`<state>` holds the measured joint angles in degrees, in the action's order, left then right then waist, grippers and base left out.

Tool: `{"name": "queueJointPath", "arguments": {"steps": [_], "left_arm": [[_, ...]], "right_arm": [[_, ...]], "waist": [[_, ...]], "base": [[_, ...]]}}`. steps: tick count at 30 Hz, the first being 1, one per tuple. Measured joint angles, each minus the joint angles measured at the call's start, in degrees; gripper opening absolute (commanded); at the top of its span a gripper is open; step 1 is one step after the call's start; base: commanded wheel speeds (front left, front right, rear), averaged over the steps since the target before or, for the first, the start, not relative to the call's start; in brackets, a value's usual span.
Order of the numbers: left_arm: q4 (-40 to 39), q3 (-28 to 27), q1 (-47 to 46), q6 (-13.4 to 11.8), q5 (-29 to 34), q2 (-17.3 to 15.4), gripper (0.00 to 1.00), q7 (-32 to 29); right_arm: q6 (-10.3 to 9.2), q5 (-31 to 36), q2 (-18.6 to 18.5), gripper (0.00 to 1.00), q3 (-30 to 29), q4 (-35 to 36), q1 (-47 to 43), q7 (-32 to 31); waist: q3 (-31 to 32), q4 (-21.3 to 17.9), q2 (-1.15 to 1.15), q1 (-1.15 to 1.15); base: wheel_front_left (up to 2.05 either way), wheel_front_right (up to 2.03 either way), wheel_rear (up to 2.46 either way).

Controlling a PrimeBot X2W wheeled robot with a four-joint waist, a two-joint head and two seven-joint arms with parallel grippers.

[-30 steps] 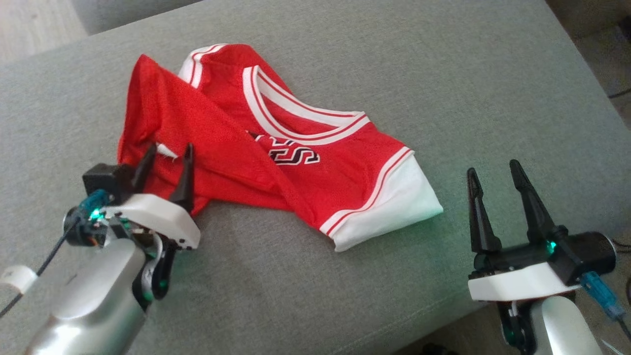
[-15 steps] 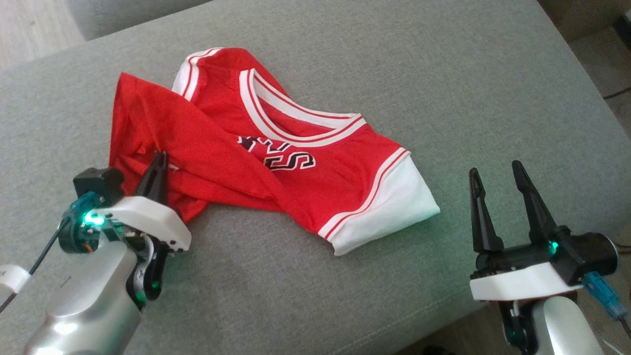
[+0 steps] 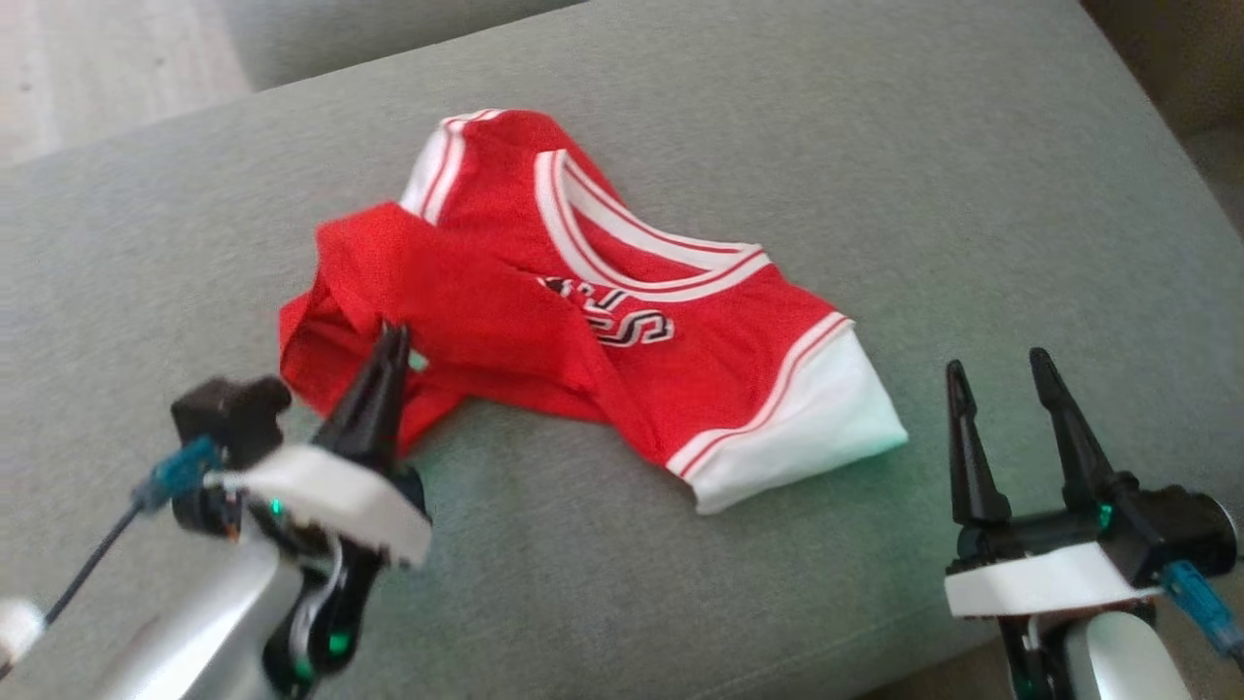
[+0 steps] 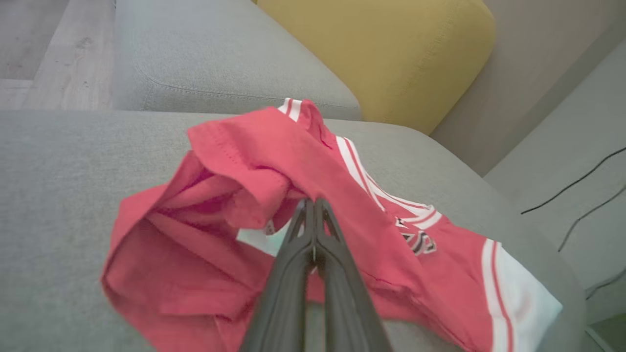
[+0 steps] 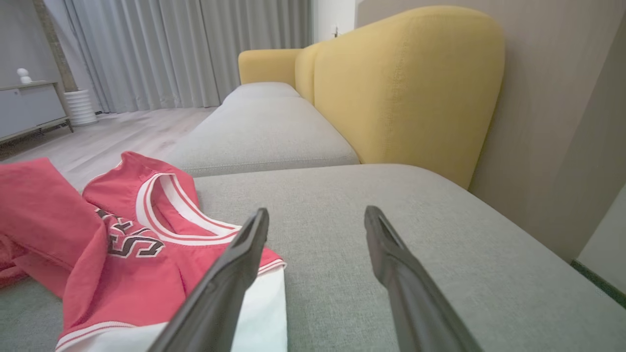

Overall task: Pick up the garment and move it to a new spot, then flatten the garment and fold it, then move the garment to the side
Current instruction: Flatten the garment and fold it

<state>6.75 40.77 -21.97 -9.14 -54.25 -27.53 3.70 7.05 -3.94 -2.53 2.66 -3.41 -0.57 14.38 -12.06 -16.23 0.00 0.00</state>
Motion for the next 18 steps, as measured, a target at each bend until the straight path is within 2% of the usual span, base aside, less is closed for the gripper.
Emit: {"name": "queueJointPath", "arguments": {"steps": [1, 2, 7, 10, 13, 18], "left_arm": [[-3.2, 0.0, 1.5, -0.8, -0.3, -1.1, 0.00, -0.7], [-9.9, -0.1, 4.3, -2.9, -0.4, -3.2, 0.00, -1.5], [-23.9, -1.0, 11.7, -8.0, -2.9, -6.8, 0.00, -3.3], [-26.1, -1.1, 18.2, -10.6, -4.5, -8.6, 0.00, -3.4], [-26.7, -0.9, 24.0, -12.2, -4.8, -10.6, 0.00, -3.4], [-26.3, -0.4, 28.4, -14.7, -5.7, -13.0, 0.00, -3.6]], "right_arm": [[0.00, 0.0, 0.0, 1.00, -0.2, 0.0, -0.3, 0.0], [0.00, 0.0, 0.0, 1.00, -0.5, 0.0, -0.6, 0.0], [0.00, 0.4, 0.0, 1.00, -1.1, 0.4, -0.7, 0.0], [0.01, 0.5, 0.0, 1.00, -1.0, 0.5, -0.9, 0.0], [0.01, 1.1, 0.0, 1.00, -1.1, 0.5, -0.9, 0.0], [0.00, 1.5, 0.0, 1.00, -1.3, 0.6, -0.9, 0.0]], "waist": [[0.1, 0.6, 0.00, 0.00], [0.3, 1.7, 0.00, 0.00], [0.5, 4.5, 0.00, 0.00], [0.6, 5.9, 0.00, 0.00], [0.6, 7.2, 0.00, 0.00], [0.8, 8.7, 0.00, 0.00]], "base": [[0.00, 0.00, 0.00], [0.00, 0.00, 0.00], [0.00, 0.00, 0.00], [0.00, 0.00, 0.00], [0.00, 0.00, 0.00], [0.00, 0.00, 0.00]]}}
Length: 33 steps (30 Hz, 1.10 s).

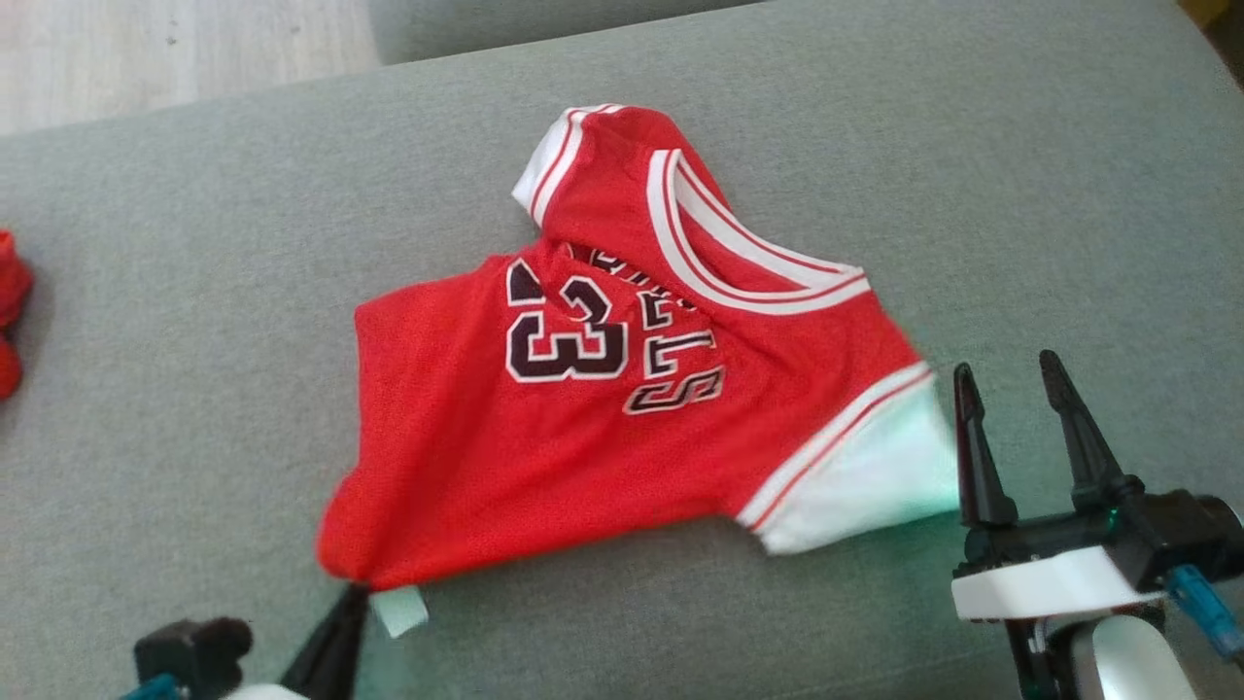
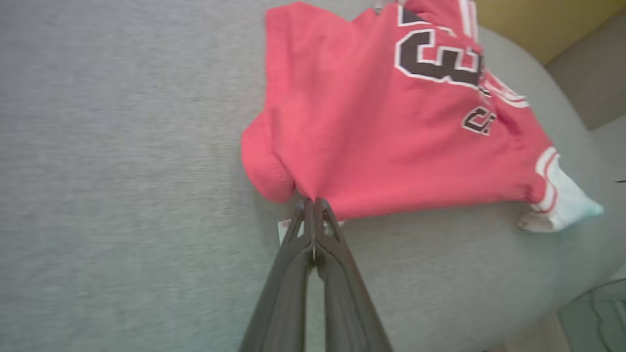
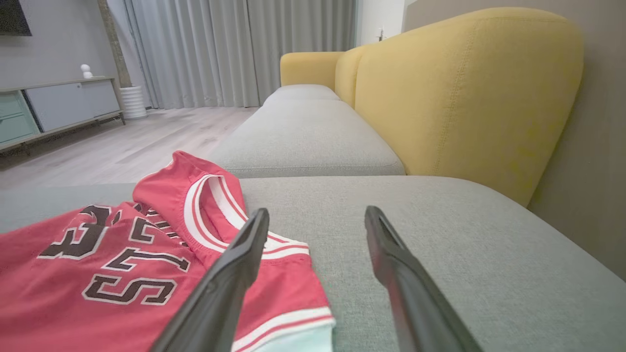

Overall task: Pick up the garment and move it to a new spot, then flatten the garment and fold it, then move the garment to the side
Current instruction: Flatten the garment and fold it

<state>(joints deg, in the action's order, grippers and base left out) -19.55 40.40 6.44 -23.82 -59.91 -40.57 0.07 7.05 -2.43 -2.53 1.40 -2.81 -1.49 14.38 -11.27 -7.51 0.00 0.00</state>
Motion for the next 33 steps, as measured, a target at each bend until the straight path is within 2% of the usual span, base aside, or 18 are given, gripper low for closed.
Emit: {"name": "queueJointPath", "arguments": {"steps": [2, 3, 4, 5, 7, 11, 19, 26, 28, 31, 32, 33], "left_arm": [[2.2, -0.6, -0.1, -1.2, 0.5, 0.1, 0.03, 0.8], [3.2, -1.6, -0.3, -1.5, 0.3, 1.0, 0.45, 1.9], [4.1, -1.7, -0.7, -1.7, 0.3, 1.8, 0.80, 2.4], [5.3, -1.0, -1.2, -1.4, 0.8, 2.1, 1.00, 2.1], [7.0, -0.5, -1.7, -0.5, 0.2, 3.4, 1.00, 1.9], [8.6, 1.2, -1.3, 0.7, -0.1, 3.5, 1.00, 0.9], [7.0, -3.8, -3.2, -0.9, 0.4, 3.9, 1.00, 6.0], [19.5, -3.1, -10.8, -2.0, 1.7, 5.7, 1.00, 2.4], [22.2, -3.0, -11.6, -1.5, 1.2, 6.6, 1.00, 1.5], [25.0, -2.5, -12.0, 0.6, -0.7, 7.6, 1.00, 0.0], [25.3, -2.5, -12.0, 1.2, -1.2, 7.8, 0.95, -0.1], [25.9, -2.5, -12.1, 1.7, -1.3, 7.8, 0.67, -0.1]], "right_arm": [[0.00, 0.0, 0.0, 1.00, 0.2, 0.0, 0.0, 0.0], [0.00, 0.1, 0.0, 1.00, 0.3, 0.0, 0.0, 0.0], [0.01, 0.1, 0.0, 1.00, 0.4, 0.0, 0.0, 0.0], [0.00, 0.1, 0.0, 1.00, 0.7, -0.1, 0.0, 0.0], [0.00, 0.1, 0.0, 1.00, 1.2, -0.2, 0.0, 0.0], [0.00, 0.1, 0.0, 1.00, 1.0, -0.2, 0.0, 0.0], [0.00, 0.1, 0.0, 1.00, 0.3, -0.2, -0.4, 0.0], [0.00, -0.1, 0.0, 1.00, 2.5, -0.4, -0.1, 0.0], [0.00, -0.2, 0.0, 1.00, 2.5, -0.5, -0.1, 0.0], [0.01, -0.6, 0.0, 1.00, 2.4, -0.7, -0.1, 0.0], [0.01, -0.6, 0.0, 1.00, 2.4, -0.7, -0.1, 0.0], [0.01, -0.6, 0.0, 1.00, 2.3, -0.7, -0.1, 0.0]], "waist": [[0.1, 0.4, 0.00, 0.00], [0.1, 0.6, 0.00, 0.00], [0.2, 0.6, 0.00, 0.00], [0.2, 0.5, 0.00, 0.00], [0.3, 0.2, 0.00, 0.00], [0.7, -0.8, 0.00, 0.00], [0.8, -1.3, 0.00, 0.00], [0.3, -2.8, 0.00, 0.01], [0.1, -3.6, 0.00, 0.01], [0.0, -4.6, 0.00, 0.00], [0.0, -4.9, 0.00, 0.00], [0.0, -5.2, 0.00, 0.00]], "base": [[0.00, 0.00, 0.00], [0.00, 0.00, 0.00], [0.00, 0.00, 0.00], [0.00, 0.00, 0.00], [0.00, 0.00, 0.00], [0.00, 0.00, 0.00], [0.00, 0.00, 0.00], [0.00, 0.00, 0.00], [0.00, 0.00, 0.00], [0.00, 0.00, 0.00], [0.00, 0.00, 0.00], [0.00, 0.00, 0.00]]}}
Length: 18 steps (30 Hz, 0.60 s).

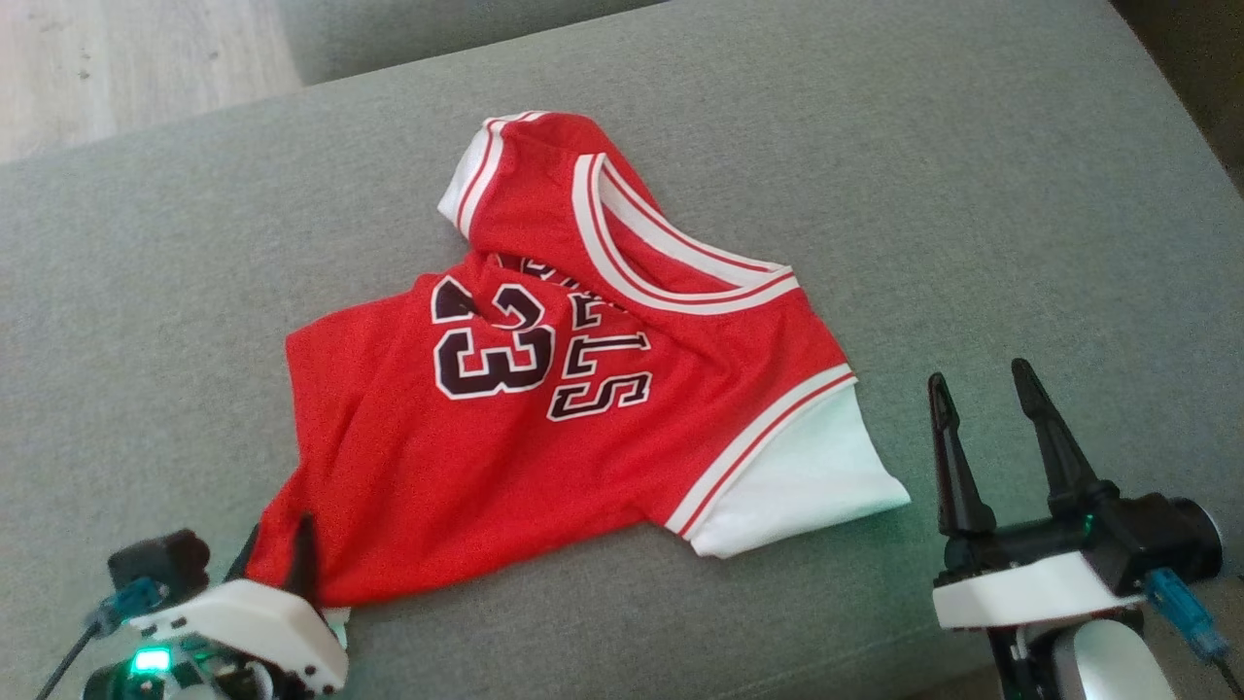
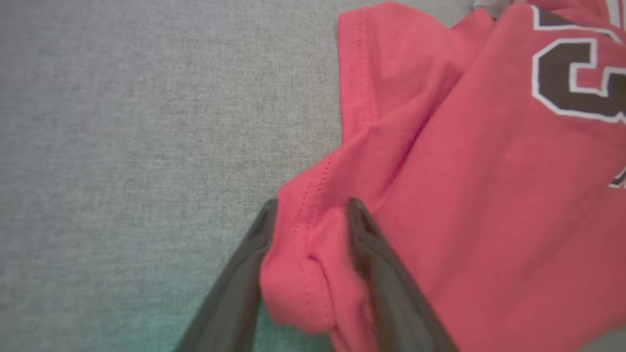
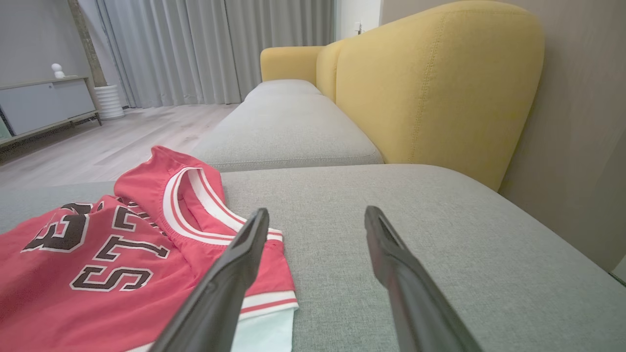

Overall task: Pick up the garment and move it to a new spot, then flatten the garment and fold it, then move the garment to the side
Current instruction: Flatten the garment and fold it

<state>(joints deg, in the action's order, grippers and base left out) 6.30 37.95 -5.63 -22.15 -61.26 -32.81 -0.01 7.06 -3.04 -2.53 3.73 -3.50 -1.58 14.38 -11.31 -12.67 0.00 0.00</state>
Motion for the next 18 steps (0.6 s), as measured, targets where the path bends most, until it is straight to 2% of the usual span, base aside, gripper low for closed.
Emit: {"name": "queueJointPath", "arguments": {"steps": [1, 2, 3, 14, 18], "left_arm": [[0.5, 0.0, -0.1, 0.5, 0.0, 0.0, 0.29, 0.1], [1.0, -0.2, -0.2, 0.7, 0.0, 0.0, 0.08, 0.4], [1.4, 0.2, -0.7, 2.0, 0.2, 0.4, 0.00, 0.7], [0.4, 5.6, -8.0, 2.9, 6.3, 5.6, 0.00, 1.3], [4.0, 6.5, -14.3, 3.0, 7.8, 7.9, 0.00, -0.1]], "right_arm": [[-0.01, 0.0, 0.0, 1.00, 0.0, 0.0, 0.0, 0.0], [-0.01, 0.0, 0.0, 1.00, 0.0, 0.0, 0.0, 0.0], [-0.01, 0.0, 0.0, 1.00, -0.1, 0.0, 0.0, 0.0], [-0.01, 0.0, 0.0, 1.00, 0.0, 0.0, 0.0, 0.0], [-0.01, 0.0, 0.0, 1.00, 0.4, 0.0, 0.3, 0.0]], "waist": [[0.0, -0.3, 0.00, 0.00], [-0.1, -0.5, 0.00, 0.00], [-0.1, -0.8, 0.00, 0.00], [-0.1, -1.6, 0.00, 0.00], [-0.8, -1.5, 0.00, 0.01]], "base": [[0.00, 0.00, 0.00], [0.00, 0.00, 0.00], [0.00, 0.00, 0.00], [0.00, 0.00, 0.00], [0.00, 0.00, 0.00]]}}
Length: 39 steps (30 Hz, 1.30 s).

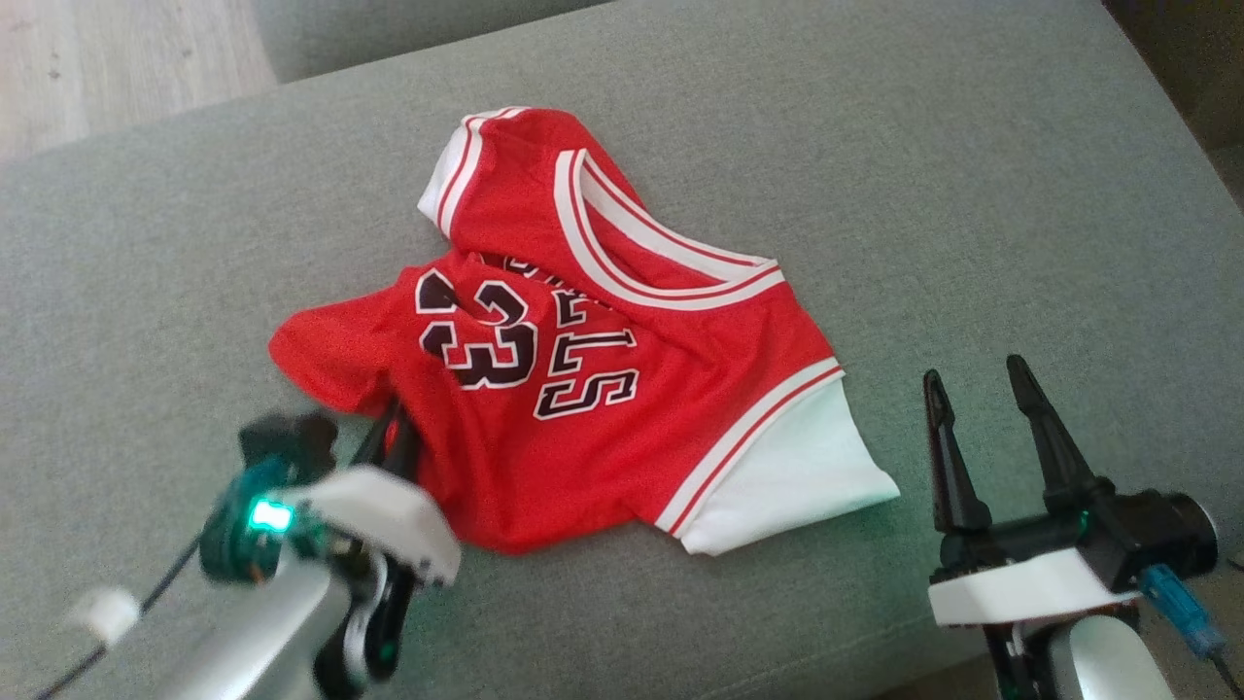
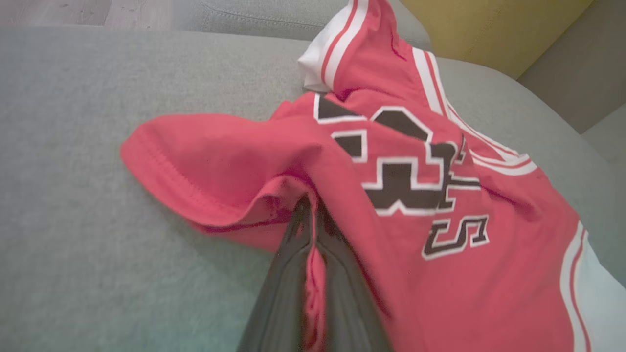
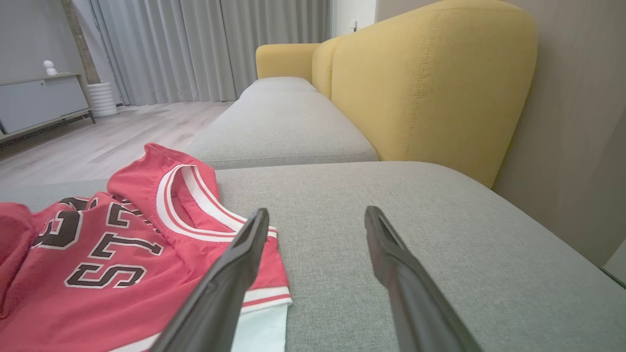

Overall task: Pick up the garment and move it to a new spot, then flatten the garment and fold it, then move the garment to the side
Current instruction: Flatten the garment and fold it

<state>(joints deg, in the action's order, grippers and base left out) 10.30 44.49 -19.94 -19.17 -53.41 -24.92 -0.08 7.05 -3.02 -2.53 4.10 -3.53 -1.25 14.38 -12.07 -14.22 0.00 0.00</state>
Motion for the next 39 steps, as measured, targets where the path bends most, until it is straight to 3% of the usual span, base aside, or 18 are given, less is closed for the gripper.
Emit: {"name": "queueJointPath", "arguments": {"steps": [8, 11, 12, 13, 14, 15, 16, 23, 35, 39], "left_arm": [[11.7, 1.9, -9.7, 2.1, 1.2, 3.9, 0.00, -3.4], [14.1, 3.2, -11.6, 3.9, 1.6, 5.8, 0.16, -4.1], [14.7, 3.9, -12.1, 4.1, 2.0, 6.4, 0.23, -4.3], [15.4, 4.3, -12.6, 4.5, 2.4, 7.2, 0.37, -4.4], [15.8, 4.6, -12.9, 4.6, 2.6, 7.9, 0.55, -4.4], [16.2, 4.9, -13.2, 4.7, 2.6, 8.4, 0.82, -4.3], [16.7, 5.3, -13.3, 5.1, 2.8, 8.7, 1.00, -4.0], [15.3, 5.3, -10.8, 5.1, 3.0, 8.1, 1.00, -0.8], [5.8, 3.3, -3.0, 5.0, 0.6, 2.3, 1.00, 2.1], [3.6, 2.1, -3.0, 5.5, -0.6, 1.8, 1.00, 2.2]], "right_arm": [[0.01, 0.0, 0.0, 1.00, 1.5, -0.2, 2.2, 0.0], [0.00, 0.0, 0.0, 1.00, 1.4, -0.5, 2.1, 0.0], [0.00, 0.0, 0.0, 1.00, 1.4, -0.5, 2.1, 0.0], [0.00, 0.0, 0.0, 1.00, 1.4, -0.6, 2.1, 0.0], [0.01, 0.0, 0.0, 1.00, 1.3, -0.6, 2.0, 0.0], [0.01, 0.0, 0.0, 1.00, 1.3, -0.7, 2.0, 0.0], [0.01, 0.0, 0.0, 1.00, 1.3, -0.7, 1.9, 0.0], [0.01, -0.1, 0.0, 1.00, 0.5, -0.7, 1.8, 0.0], [0.00, -0.1, 0.0, 1.00, 0.3, -0.6, 1.7, 0.0], [0.00, -0.1, 0.0, 1.00, 0.6, -0.6, 1.7, 0.0]], "waist": [[-1.1, -1.2, 0.00, 0.00], [-1.3, -1.7, 0.00, 0.00], [-1.4, -1.8, 0.00, 0.00], [-1.3, -1.8, 0.00, 0.00], [-1.3, -1.8, 0.00, 0.00], [-1.2, -1.8, 0.00, 0.00], [-1.1, -1.8, 0.00, 0.00], [-0.6, -1.1, 0.00, 0.00], [-0.1, 0.8, 0.00, 0.00], [0.0, 0.7, 0.00, -0.01]], "base": [[0.00, 0.00, 0.00], [0.00, 0.00, 0.00], [0.00, 0.00, 0.00], [0.00, 0.00, 0.00], [0.00, 0.00, 0.00], [0.00, 0.00, 0.00], [0.00, 0.00, 0.00], [0.00, 0.00, 0.00], [0.00, 0.00, 0.00], [0.00, 0.00, 0.00]]}}
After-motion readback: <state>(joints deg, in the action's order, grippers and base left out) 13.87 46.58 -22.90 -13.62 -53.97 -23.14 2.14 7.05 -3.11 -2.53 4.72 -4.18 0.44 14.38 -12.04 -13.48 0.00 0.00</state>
